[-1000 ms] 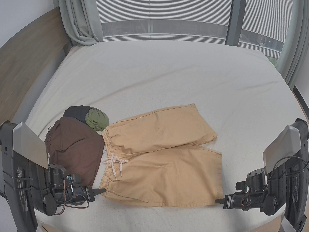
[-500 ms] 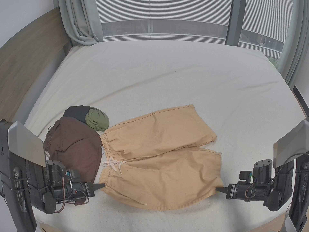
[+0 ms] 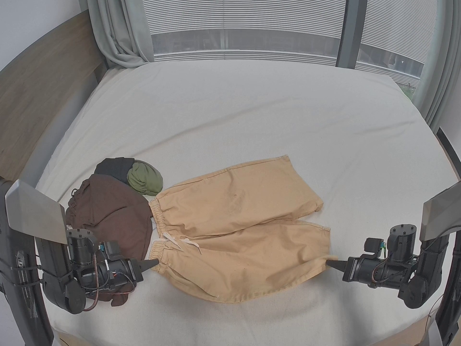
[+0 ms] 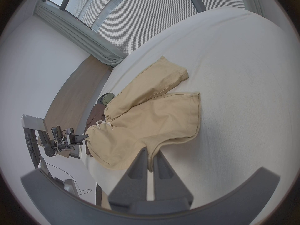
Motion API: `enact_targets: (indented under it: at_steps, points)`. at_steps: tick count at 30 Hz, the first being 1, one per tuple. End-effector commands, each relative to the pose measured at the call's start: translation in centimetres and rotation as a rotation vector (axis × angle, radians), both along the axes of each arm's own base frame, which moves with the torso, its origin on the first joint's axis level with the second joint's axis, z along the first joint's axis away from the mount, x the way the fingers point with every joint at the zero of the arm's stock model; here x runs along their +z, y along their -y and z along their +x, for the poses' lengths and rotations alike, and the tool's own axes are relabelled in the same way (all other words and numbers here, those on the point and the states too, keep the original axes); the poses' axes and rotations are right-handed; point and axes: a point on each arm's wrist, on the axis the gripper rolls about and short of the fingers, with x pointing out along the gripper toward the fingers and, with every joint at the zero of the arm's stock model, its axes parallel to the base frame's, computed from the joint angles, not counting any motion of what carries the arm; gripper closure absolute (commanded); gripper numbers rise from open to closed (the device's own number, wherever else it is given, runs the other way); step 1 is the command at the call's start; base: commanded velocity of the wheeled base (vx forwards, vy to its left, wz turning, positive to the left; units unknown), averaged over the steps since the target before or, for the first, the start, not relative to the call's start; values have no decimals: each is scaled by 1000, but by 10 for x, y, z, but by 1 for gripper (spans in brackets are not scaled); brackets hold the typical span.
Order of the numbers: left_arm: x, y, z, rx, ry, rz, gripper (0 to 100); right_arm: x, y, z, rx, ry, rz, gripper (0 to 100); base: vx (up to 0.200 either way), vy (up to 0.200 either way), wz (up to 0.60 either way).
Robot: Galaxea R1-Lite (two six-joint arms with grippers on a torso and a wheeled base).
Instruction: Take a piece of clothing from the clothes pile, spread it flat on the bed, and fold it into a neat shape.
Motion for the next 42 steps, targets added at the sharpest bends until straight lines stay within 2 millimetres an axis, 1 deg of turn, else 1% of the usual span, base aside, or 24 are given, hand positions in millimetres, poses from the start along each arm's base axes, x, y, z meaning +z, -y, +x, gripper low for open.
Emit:
enact_targets:
  at_steps: [1, 11, 13, 16, 19, 23, 31, 33, 35, 38, 42]
  points:
    - [2, -1, 2, 4, 12, -1, 100, 3, 1, 2, -5, 16, 4, 100, 0, 0, 0]
    - [8, 0, 7, 53, 32, -7, 100, 13, 0, 6, -7, 71, 18, 100, 0, 0, 0]
    - [16, 1, 9, 83, 45, -30, 100, 21, -1, 9, -8, 108, 26, 100, 0, 0, 0]
    - [22, 2, 9, 89, 56, -46, 100, 26, -1, 12, -13, 136, 34, 100, 0, 0, 0]
    - [26, 3, 10, 90, 73, -55, 100, 33, 3, 18, -34, 179, 40, 100, 0, 0, 0]
    - [27, 3, 12, 101, 81, -53, 100, 41, 4, 23, -43, 221, 49, 100, 0, 0, 0]
    - [33, 5, 14, 112, 95, -72, 100, 47, 7, 35, -60, 269, 58, 100, 0, 0, 0]
    - [36, 6, 16, 131, 98, -86, 100, 51, 8, 40, -69, 294, 63, 100, 0, 0, 0]
    - [36, 6, 17, 134, 102, -86, 100, 52, 9, 42, -72, 300, 63, 100, 0, 0, 0]
    - [38, 7, 20, 150, 110, -90, 100, 56, 13, 50, -90, 330, 68, 100, 0, 0, 0]
    - [38, 7, 21, 151, 112, -92, 100, 60, 11, 58, -89, 363, 75, 100, 0, 0, 0]
